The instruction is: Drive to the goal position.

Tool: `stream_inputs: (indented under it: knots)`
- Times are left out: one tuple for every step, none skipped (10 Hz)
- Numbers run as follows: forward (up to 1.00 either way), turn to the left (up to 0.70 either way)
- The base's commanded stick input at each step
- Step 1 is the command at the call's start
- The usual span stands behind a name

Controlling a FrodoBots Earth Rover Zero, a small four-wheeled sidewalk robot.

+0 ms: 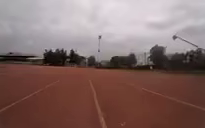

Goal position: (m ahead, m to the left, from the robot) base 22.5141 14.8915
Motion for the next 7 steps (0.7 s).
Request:
stream_inputs:
  knots:
    - [0.70,0.00]
    - [0.70,0.00]
    - [0.70,0.00]
    - [0.70,0.00]
    - [0.70,0.00]
    - [0.70,0.00]
    - [0.70,0.00]
